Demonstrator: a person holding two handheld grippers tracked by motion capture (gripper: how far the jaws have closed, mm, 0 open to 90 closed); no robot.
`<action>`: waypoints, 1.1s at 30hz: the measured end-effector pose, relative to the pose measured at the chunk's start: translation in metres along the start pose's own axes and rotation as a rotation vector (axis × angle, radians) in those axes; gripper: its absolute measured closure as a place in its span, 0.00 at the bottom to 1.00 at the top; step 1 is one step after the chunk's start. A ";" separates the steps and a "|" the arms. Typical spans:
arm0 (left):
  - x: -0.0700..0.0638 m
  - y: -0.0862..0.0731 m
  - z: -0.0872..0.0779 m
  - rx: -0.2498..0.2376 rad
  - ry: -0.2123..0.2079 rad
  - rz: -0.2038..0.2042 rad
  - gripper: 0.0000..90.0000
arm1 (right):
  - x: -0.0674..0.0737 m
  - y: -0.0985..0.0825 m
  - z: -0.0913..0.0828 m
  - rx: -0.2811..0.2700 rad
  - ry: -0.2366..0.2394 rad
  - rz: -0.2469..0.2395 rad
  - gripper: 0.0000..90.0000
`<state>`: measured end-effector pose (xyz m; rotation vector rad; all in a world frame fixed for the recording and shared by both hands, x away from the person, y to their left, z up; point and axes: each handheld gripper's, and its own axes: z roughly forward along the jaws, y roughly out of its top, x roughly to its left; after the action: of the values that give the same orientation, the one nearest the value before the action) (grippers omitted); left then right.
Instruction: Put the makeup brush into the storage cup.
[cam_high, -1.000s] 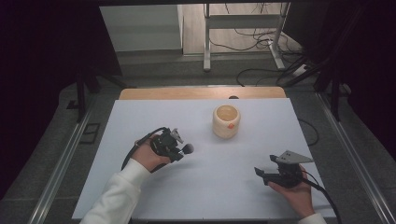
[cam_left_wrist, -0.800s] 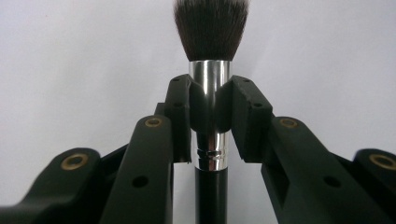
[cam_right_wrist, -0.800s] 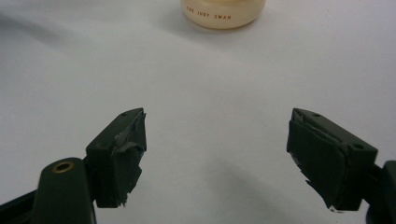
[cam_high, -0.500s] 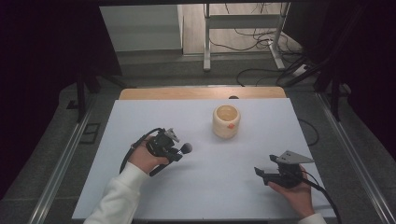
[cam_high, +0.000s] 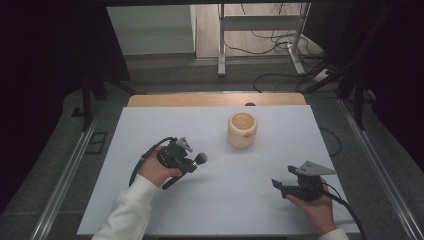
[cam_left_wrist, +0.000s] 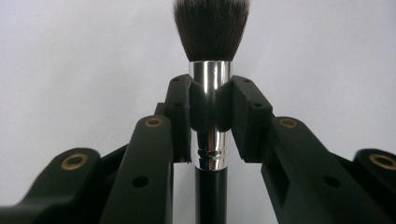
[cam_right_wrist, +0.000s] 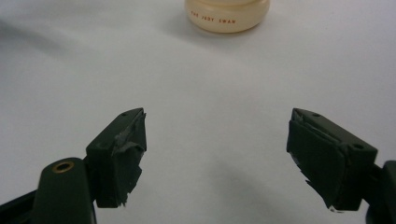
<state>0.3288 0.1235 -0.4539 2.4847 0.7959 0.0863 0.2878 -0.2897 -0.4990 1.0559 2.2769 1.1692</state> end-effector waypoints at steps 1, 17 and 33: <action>-0.001 0.001 0.000 -0.004 -0.003 0.001 0.79 | 0.000 0.000 0.000 -0.002 0.001 0.003 0.23; -0.003 0.000 -0.004 -0.063 -0.005 -0.053 0.79 | 0.027 0.025 0.023 -0.056 0.128 0.034 0.24; -0.008 0.006 0.006 -0.054 -0.027 -0.053 0.79 | 0.053 0.037 0.047 -0.043 0.190 -0.002 0.24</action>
<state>0.3265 0.1121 -0.4551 2.4081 0.8363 0.0548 0.2987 -0.2102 -0.4956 0.9632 2.3823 1.3637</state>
